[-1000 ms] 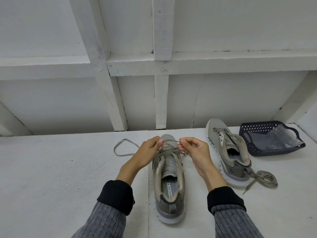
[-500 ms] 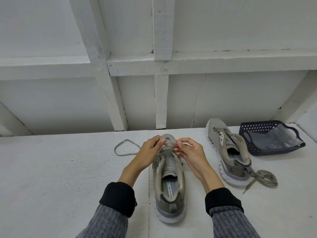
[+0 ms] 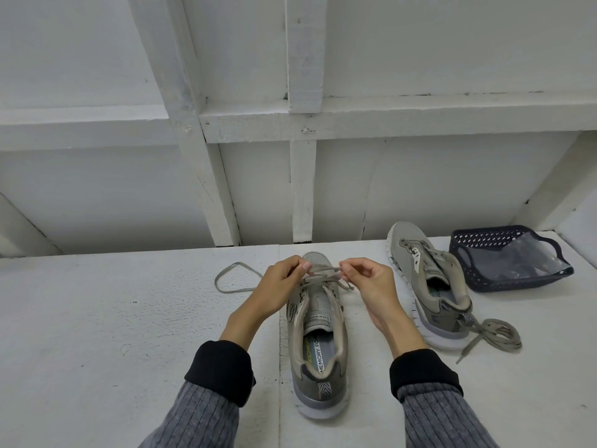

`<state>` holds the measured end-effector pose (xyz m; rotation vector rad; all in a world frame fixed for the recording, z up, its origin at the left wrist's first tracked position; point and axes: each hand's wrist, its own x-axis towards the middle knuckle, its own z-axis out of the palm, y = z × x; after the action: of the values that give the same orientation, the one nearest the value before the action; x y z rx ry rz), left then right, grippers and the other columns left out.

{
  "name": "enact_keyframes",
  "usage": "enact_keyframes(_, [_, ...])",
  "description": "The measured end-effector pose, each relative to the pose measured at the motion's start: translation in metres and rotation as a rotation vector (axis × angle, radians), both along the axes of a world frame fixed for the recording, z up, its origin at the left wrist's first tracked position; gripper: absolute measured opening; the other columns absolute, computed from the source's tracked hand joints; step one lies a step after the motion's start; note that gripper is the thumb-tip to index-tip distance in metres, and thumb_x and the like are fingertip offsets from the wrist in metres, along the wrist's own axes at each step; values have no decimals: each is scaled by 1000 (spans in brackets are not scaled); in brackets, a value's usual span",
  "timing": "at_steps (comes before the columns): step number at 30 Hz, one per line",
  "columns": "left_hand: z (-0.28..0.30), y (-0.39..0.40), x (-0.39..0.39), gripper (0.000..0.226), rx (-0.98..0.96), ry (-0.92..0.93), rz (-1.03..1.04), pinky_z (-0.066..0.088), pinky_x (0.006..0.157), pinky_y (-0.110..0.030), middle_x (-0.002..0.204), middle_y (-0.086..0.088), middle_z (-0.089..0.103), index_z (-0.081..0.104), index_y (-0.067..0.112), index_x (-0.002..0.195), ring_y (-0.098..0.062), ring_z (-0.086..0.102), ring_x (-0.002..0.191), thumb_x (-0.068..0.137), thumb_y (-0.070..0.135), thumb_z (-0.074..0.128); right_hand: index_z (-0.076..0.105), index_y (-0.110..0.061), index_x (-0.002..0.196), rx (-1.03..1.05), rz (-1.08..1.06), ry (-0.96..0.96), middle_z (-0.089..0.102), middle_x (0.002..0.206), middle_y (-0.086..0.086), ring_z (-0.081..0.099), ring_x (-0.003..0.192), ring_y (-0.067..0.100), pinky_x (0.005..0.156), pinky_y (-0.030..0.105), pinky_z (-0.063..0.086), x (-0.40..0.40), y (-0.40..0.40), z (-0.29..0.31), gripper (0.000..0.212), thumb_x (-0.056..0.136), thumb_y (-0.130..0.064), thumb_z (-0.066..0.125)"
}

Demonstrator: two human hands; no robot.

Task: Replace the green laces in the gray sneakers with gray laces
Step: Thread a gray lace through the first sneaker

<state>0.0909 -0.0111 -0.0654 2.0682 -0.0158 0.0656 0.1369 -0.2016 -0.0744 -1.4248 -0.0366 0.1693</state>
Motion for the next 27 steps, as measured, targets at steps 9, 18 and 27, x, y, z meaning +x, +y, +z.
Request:
enact_keyframes(9, [5,24,1,34,125,66,19,29,57,-21,65,8,46,60,23,78,-2,37,55,105,33,41,71,-13,84,-186,-144,-84,67,74,2,62,72,10,72,18,50,13,-31,-12,11,87,-3,67])
enact_keyframes(18, [13,8,6,32,73,-61,32,34,60,-26,66,-5,51,55,25,75,-8,41,58,103,36,45,56,-17,129,-556,46,-275,60,124,-6,49,119,8,104,27,36,2,-5,-4,31,98,-20,53])
enact_keyframes(27, [18,-1,12,35,82,-14,-59,32,61,-20,68,1,45,54,23,74,-4,39,60,105,33,40,57,-15,79,-550,69,-307,49,68,-8,40,64,8,56,16,31,7,-6,5,27,101,-13,42])
